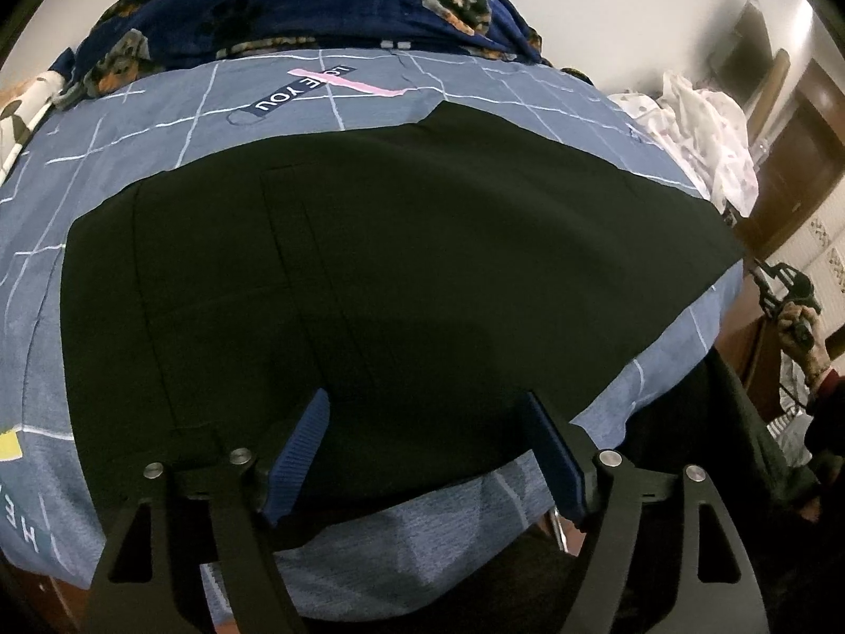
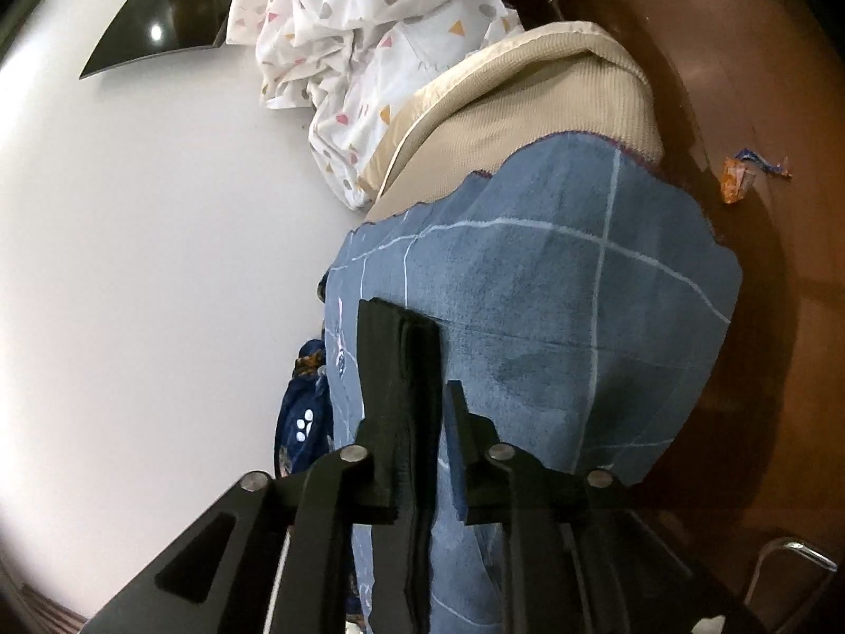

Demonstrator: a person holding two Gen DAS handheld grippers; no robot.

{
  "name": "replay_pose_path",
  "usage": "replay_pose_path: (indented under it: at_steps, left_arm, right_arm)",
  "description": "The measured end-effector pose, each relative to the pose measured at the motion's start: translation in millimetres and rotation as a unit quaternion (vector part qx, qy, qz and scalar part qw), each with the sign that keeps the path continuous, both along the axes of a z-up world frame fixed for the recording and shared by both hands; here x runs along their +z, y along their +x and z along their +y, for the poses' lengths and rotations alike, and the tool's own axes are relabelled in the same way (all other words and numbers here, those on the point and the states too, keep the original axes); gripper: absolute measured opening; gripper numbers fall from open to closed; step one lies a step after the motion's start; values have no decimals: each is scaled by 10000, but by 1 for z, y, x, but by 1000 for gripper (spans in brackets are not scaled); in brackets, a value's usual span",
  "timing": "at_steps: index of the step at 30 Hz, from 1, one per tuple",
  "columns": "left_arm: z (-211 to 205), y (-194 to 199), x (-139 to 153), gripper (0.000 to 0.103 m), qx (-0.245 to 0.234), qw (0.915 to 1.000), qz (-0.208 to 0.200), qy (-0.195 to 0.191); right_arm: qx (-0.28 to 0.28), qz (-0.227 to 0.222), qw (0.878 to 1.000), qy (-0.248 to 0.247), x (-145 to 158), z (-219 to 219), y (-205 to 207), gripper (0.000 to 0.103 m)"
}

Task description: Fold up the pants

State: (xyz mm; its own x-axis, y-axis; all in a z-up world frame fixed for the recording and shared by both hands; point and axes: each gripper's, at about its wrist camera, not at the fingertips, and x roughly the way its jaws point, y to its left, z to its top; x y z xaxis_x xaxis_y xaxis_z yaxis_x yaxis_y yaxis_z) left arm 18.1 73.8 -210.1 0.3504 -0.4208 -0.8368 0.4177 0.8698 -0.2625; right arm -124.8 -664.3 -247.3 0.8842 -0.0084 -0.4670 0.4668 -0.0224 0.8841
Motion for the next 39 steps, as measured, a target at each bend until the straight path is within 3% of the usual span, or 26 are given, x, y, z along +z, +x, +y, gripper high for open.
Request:
replay_pose_path:
  at_steps: [5, 15, 19, 21, 24, 26, 28, 32, 35, 36, 39]
  left_arm:
    - [3, 2, 0, 76, 34, 10000, 36, -71]
    - [4, 3, 0, 76, 60, 10000, 0, -71]
    - [3, 3, 1, 76, 63, 10000, -48, -27]
    - [2, 3, 1, 76, 52, 10000, -57, 10]
    - [2, 4, 1, 77, 55, 10000, -52, -3]
    - [3, 5, 1, 77, 74, 10000, -31, -43]
    - [3, 5, 1, 77, 92, 9999, -20, -75]
    - [2, 7, 0, 78, 92, 9999, -12, -93]
    - [1, 7, 0, 78, 79, 9999, -21, -79]
    - [2, 6, 0, 78, 78, 9999, -24, -80]
    - [2, 5, 0, 79, 82, 9999, -27, -84]
  right_arm:
    - [184, 166, 9996, -143, 3, -2, 21, 31]
    - [374, 445, 9976, -370, 11, -2, 49, 42]
    - [850, 618, 9924, -646, 17, 4, 62, 42]
    - [757, 753, 9913, -774, 19, 3, 59, 39]
    - [358, 720, 9951, -573, 18, -3, 48, 39]
    - [97, 779, 9948, -647, 22, -7, 41, 46]
    - [130, 711, 9952, -660, 24, -9, 43, 52]
    - [568, 468, 9962, -466, 18, -7, 58, 54]
    - [838, -116, 9964, 10, 8, -2, 62, 56]
    - [873, -102, 9961, 69, 4, 0, 61, 56]
    - [549, -233, 9982, 69, 1, -1, 48, 52]
